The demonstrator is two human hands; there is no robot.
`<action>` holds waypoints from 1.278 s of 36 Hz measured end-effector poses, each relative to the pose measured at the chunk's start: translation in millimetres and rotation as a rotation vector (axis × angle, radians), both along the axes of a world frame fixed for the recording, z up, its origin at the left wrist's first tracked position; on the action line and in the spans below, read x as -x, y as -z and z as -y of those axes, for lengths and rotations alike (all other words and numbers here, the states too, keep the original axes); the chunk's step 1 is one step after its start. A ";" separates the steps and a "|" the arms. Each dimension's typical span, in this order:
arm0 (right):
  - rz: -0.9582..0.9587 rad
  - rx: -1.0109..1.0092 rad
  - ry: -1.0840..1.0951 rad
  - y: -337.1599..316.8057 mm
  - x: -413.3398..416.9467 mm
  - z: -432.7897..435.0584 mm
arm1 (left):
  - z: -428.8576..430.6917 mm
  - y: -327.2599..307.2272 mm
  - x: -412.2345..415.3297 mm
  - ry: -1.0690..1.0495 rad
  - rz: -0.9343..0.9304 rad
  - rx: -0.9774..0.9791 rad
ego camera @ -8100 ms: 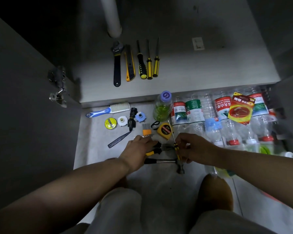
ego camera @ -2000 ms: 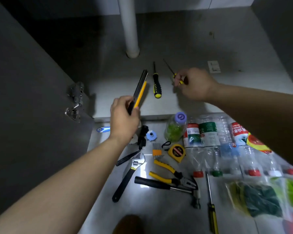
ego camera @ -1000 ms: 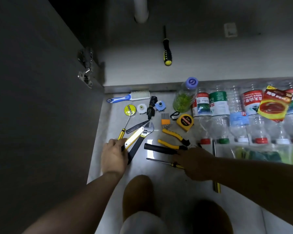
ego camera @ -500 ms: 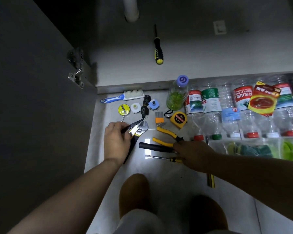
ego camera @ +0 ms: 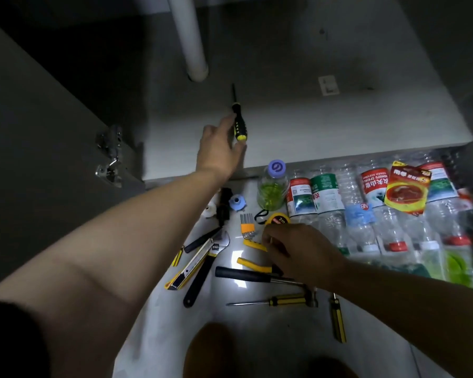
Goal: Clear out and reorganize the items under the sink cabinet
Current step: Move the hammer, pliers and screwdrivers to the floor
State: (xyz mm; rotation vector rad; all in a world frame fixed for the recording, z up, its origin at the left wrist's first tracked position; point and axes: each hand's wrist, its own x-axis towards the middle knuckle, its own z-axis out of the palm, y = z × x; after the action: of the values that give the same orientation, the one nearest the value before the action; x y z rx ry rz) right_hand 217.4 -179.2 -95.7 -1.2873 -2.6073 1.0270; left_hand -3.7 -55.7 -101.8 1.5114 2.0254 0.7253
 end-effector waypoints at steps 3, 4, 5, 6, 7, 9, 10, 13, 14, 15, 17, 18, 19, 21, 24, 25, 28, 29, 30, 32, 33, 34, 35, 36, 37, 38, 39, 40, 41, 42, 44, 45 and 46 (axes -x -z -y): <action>-0.055 -0.026 0.069 -5.7 5.5 -1.1 | -13.3 1.5 -3.7 0.051 -0.056 0.049; -0.075 -0.028 0.082 -7.1 6.2 -4.1 | -18.2 0.8 -4.1 0.057 -0.073 0.044; -0.092 -0.023 0.089 -7.7 6.0 -7.5 | -21.9 -1.8 -4.0 0.056 -0.085 0.045; -0.105 -0.019 0.089 -8.4 5.6 -9.7 | -24.0 -3.8 -4.1 0.052 -0.106 0.036; -0.109 -0.016 0.089 -9.1 5.5 -11.3 | -24.0 -6.0 -4.0 0.045 -0.131 0.033; -0.116 -0.016 0.088 -7.1 3.0 -14.2 | -19.8 -9.2 -1.8 0.030 -0.164 0.023; -0.116 -0.015 0.090 -5.8 2.3 -14.3 | -14.7 -10.2 0.7 0.023 -0.173 0.023; -0.098 -0.021 0.095 -0.1 0.9 -12.1 | 12.9 -10.7 12.8 0.004 -0.139 0.009; -0.087 -0.031 0.088 1.6 0.6 -10.8 | 26.6 -10.6 16.6 0.001 -0.118 -0.013; -0.071 -0.043 0.080 2.9 0.4 -9.5 | 42.9 -9.9 19.9 0.000 -0.100 -0.047; -0.041 -0.075 0.064 5.4 0.4 -6.0 | 83.2 -5.6 24.7 0.000 -0.076 -0.135; -0.027 -0.083 0.058 6.3 0.7 -4.2 | 106.0 -2.5 26.1 -0.006 -0.067 -0.162; -0.013 -0.084 0.049 6.7 1.1 -2.2 | 128.8 1.8 27.3 -0.014 -0.064 -0.170; 0.009 -0.078 0.008 6.6 2.6 1.7 | 171.7 14.6 31.6 -0.028 -0.081 -0.149; 0.031 -0.053 -0.062 6.1 3.4 8.1 | 221.2 36.1 41.2 -0.045 -0.115 -0.069; 0.040 -0.046 -0.082 6.1 4.5 11.3 | 235.3 41.5 45.5 -0.059 -0.119 -0.025; 0.059 -0.042 -0.121 8.0 5.0 18.6 | 265.2 53.8 55.1 -0.111 -0.101 0.066; 0.066 -0.039 -0.135 8.9 5.2 20.3 | 271.8 56.4 57.6 -0.128 -0.103 0.087; 0.077 -0.030 -0.149 9.9 5.2 21.4 | 276.6 58.6 59.9 -0.144 -0.111 0.105; 0.100 -0.001 -0.163 12.0 5.0 22.7 | 281.3 62.3 63.4 -0.184 -0.120 0.128; 0.110 0.012 -0.160 13.1 4.9 22.9 | 281.8 64.0 64.7 -0.211 -0.124 0.133; 0.117 0.022 -0.156 14.0 4.9 22.8 | 281.3 65.7 65.9 -0.242 -0.129 0.137; 0.122 0.031 -0.152 14.6 5.0 22.6 | 280.3 67.2 66.8 -0.273 -0.137 0.144; 0.125 0.039 -0.149 15.1 5.5 22.0 | 278.8 68.9 67.9 -0.302 -0.150 0.154; 0.128 0.046 -0.145 15.3 6.0 21.2 | 277.0 70.4 68.8 -0.327 -0.165 0.167; 0.135 0.051 -0.143 15.4 6.5 20.1 | 275.0 71.7 69.6 -0.350 -0.174 0.182; 0.143 0.055 -0.141 15.5 6.9 18.9 | 273.1 73.0 70.3 -0.372 -0.172 0.194; 0.149 0.058 -0.140 15.7 7.2 17.9 | 271.3 74.4 71.0 -0.392 -0.162 0.205; 0.152 0.057 -0.139 16.2 7.6 16.8 | 269.5 75.7 71.5 -0.408 -0.152 0.218; 0.152 0.051 -0.139 16.7 8.0 16.0 | 267.9 76.8 72.4 -0.420 -0.144 0.234; 0.150 0.045 -0.132 17.9 9.5 14.4 | 266.0 79.4 74.4 -0.430 -0.127 0.267; 0.153 0.049 -0.129 18.2 10.1 13.6 | 265.6 80.3 75.4 -0.432 -0.115 0.283; 0.161 0.053 -0.129 18.6 10.9 12.6 | 265.3 80.9 75.9 -0.433 -0.104 0.295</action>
State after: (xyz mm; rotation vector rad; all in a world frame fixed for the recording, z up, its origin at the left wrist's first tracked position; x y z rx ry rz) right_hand 206.5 -191.9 -114.3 -1.2772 -2.8351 1.0598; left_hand -79.7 -321.0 -182.7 0.9731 2.4478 0.4799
